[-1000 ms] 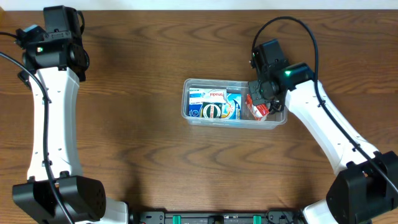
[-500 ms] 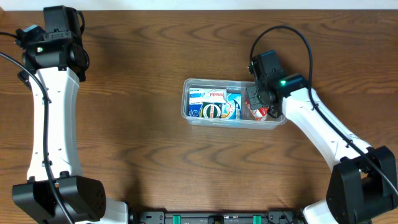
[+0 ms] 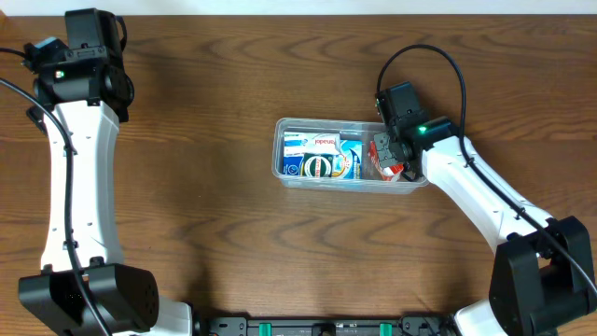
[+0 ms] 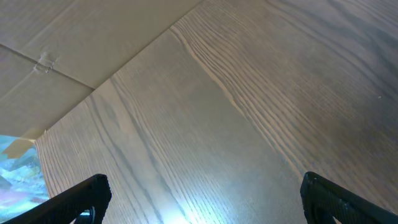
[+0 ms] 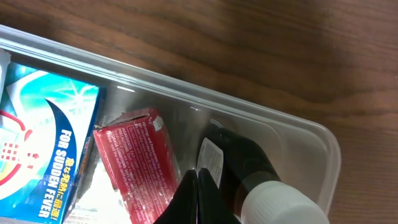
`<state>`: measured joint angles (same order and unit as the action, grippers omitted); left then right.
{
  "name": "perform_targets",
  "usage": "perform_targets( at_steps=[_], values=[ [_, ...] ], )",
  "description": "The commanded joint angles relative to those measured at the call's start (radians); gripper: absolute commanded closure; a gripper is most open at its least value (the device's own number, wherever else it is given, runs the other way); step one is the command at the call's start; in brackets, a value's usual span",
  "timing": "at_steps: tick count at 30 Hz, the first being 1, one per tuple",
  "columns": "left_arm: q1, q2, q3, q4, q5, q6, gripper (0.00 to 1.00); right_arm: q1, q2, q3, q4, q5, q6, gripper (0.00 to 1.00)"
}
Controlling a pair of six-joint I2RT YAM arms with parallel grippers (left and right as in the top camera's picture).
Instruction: Pack container
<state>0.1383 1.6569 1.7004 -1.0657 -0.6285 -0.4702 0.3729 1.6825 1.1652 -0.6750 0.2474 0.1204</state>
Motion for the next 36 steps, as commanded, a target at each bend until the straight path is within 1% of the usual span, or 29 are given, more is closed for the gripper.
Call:
perform_targets(
  at_steps=[1,6,25,36],
  values=[
    [0.002,0.001,-0.001,0.000,-0.011,0.005,0.02,0.009,0.005,-0.005,0.002,0.023,-0.013,0.99],
    [0.003,0.001,-0.001,0.000,-0.011,0.005,0.02,0.009,0.005,-0.008,0.003,-0.012,-0.013,0.99],
    [0.003,0.001,-0.001,0.000,-0.011,0.005,0.02,0.009,0.005,-0.034,0.031,-0.013,-0.002,0.99],
    [0.003,0.001,-0.001,0.000,-0.011,0.005,0.02,0.009,0.005,-0.034,0.029,-0.056,0.018,0.99]
  ],
)
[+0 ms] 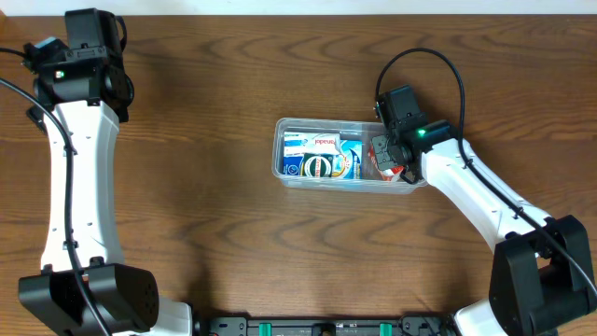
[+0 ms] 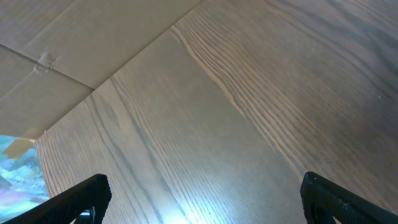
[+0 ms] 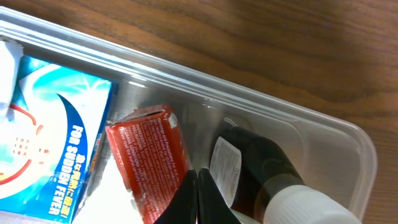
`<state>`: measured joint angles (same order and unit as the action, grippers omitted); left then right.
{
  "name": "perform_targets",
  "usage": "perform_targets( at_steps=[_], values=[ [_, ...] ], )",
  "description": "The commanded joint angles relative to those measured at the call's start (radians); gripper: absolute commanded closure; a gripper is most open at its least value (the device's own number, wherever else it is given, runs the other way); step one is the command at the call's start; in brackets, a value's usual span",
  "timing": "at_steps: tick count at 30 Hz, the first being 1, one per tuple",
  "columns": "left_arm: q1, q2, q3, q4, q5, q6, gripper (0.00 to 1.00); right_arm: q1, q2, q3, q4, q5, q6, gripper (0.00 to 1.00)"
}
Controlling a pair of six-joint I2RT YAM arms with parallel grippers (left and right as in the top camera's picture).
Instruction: Pack container
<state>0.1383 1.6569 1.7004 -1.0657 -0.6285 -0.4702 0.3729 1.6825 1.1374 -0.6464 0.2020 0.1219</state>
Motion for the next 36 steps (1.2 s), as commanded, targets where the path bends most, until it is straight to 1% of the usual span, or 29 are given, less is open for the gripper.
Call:
perform_targets(
  at_steps=[1,10,16,20,28,36],
  values=[
    [0.003,0.001,-0.001,0.000,-0.011,0.005,0.02,0.009,0.005,-0.006,0.001,-0.011,0.016,0.99],
    [0.003,0.001,-0.001,0.000,-0.011,0.005,0.02,0.009,0.005,-0.006,0.002,-0.087,0.019,0.99],
    [0.003,0.001,-0.001,0.000,-0.011,0.005,0.02,0.009,0.005,-0.006,0.017,-0.087,0.018,0.99],
    [0.003,0.001,-0.001,0.000,-0.011,0.005,0.02,0.006,0.005,-0.006,0.051,-0.087,-0.015,0.99],
    [0.003,0.001,-0.001,0.000,-0.011,0.005,0.02,-0.016,0.005,-0.006,0.043,0.033,-0.034,0.99],
    [0.003,0.001,-0.001,0.000,-0.011,0.005,0.02,-0.026,0.005,-0.013,0.036,0.029,-0.034,0.99]
  ],
)
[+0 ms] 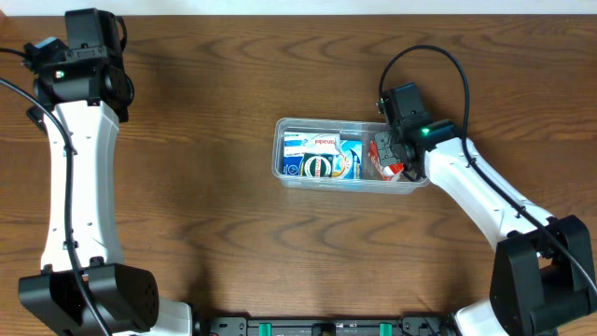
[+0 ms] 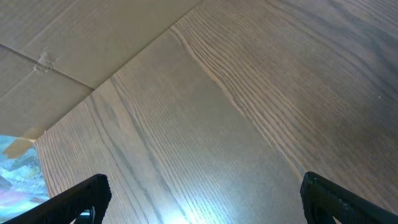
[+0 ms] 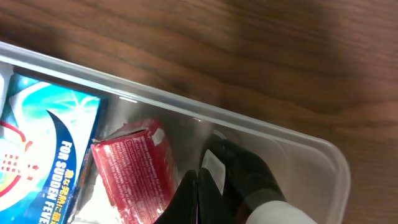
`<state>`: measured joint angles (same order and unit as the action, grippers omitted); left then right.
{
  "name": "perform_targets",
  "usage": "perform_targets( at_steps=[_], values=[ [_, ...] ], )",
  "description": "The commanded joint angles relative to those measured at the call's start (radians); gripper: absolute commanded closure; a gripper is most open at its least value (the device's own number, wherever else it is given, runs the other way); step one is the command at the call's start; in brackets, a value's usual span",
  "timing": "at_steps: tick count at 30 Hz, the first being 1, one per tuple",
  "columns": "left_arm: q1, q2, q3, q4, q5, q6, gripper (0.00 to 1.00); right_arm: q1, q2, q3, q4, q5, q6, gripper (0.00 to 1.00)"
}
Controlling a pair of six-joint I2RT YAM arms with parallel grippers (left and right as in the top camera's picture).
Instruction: Pack container
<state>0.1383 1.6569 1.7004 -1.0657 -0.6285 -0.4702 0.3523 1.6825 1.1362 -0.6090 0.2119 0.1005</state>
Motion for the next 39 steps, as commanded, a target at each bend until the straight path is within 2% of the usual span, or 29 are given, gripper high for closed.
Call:
perform_targets(
  at_steps=[1,11,20,29,39],
  values=[
    [0.003,0.001,-0.001,0.000,-0.011,0.005,0.02,-0.005,0.005,-0.018,0.000,0.016,-0.012,0.99],
    [0.003,0.001,-0.001,0.000,-0.011,0.005,0.02,-0.005,0.005,-0.035,0.003,-0.035,-0.012,0.99],
    [0.003,0.001,-0.001,0.000,-0.011,0.005,0.02,-0.005,0.004,-0.029,0.041,-0.277,-0.053,0.99],
    [0.003,0.001,-0.001,0.000,-0.011,0.005,0.02,-0.005,-0.052,0.029,0.040,-0.301,-0.110,0.99],
    [0.003,0.001,-0.001,0.000,-0.011,0.005,0.02,-0.004,-0.089,0.037,0.042,-0.317,-0.110,0.99]
  ],
)
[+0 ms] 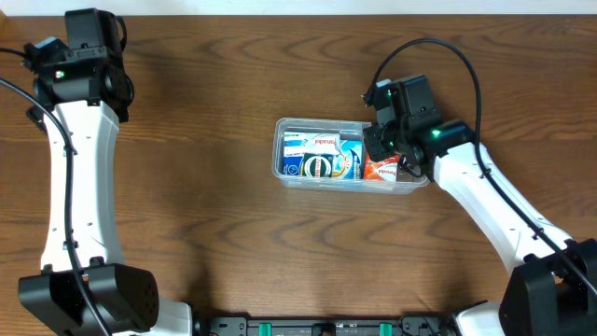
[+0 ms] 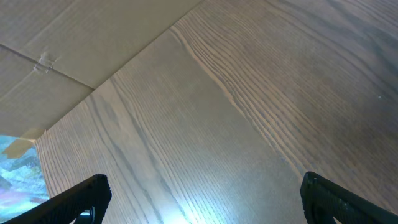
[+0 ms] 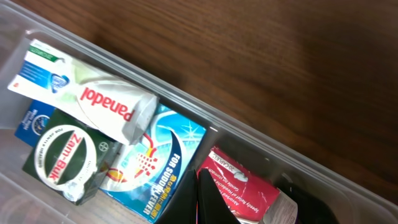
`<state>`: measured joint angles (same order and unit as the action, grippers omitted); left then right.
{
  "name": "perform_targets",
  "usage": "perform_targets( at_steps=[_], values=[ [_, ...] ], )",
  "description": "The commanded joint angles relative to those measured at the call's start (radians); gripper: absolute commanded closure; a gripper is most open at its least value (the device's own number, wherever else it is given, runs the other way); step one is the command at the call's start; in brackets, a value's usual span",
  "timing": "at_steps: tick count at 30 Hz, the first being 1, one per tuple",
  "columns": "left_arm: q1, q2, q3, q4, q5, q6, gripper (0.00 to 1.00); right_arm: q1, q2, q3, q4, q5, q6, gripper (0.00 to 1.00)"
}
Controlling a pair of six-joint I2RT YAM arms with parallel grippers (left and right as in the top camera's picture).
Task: Pack container
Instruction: 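Raise the right gripper and move it right away from the container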
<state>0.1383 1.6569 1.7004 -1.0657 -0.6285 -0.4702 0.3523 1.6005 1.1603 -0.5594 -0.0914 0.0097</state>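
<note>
A clear plastic container [image 1: 322, 124] sits mid-table. In the right wrist view it holds a white Panadol box [image 3: 106, 93], a green Zam-Buk box [image 3: 62, 162], a blue fever-medicine box [image 3: 165, 155], a red caplet box [image 3: 239, 186] and a dark bottle [image 3: 311, 208] at its right end. My right gripper [image 3: 199, 180] is shut with nothing in it, hanging above the gap between the blue box and the red box [image 1: 381, 170]. My left gripper [image 2: 202, 190] is open over bare wood at the far left corner.
The wooden table [image 1: 215, 224] surrounds the container on all sides. A pale cardboard-coloured surface [image 2: 74, 37] lies beyond the table edge in the left wrist view. The right arm's black cable [image 1: 448, 56] loops above the container's right end.
My right gripper, still shut, stands higher and further left over the container, so most of the contents now show. The red box now lies with its printed face up. The left arm has not moved.
At every earlier moment my right gripper was shut low in the container's right end, between the red box and the dark bottle, shifting only slightly. Now it is raised above the contents. The left gripper stayed open and still at the far left.
</note>
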Motion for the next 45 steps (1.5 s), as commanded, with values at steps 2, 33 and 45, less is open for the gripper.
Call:
perform_targets(
  at_steps=[2,33,45],
  values=[
    [0.003,0.001,-0.001,0.000,-0.011,0.005,0.02,-0.004,-0.007,0.013,-0.012,-0.013,-0.020,0.99],
    [0.003,0.001,-0.001,0.000,-0.011,0.005,0.02,-0.072,-0.621,0.188,-0.194,0.074,-0.086,0.01],
    [0.003,0.001,-0.001,0.000,-0.011,0.005,0.02,-0.031,-0.644,0.155,-0.220,0.200,-0.145,0.01]
  ],
)
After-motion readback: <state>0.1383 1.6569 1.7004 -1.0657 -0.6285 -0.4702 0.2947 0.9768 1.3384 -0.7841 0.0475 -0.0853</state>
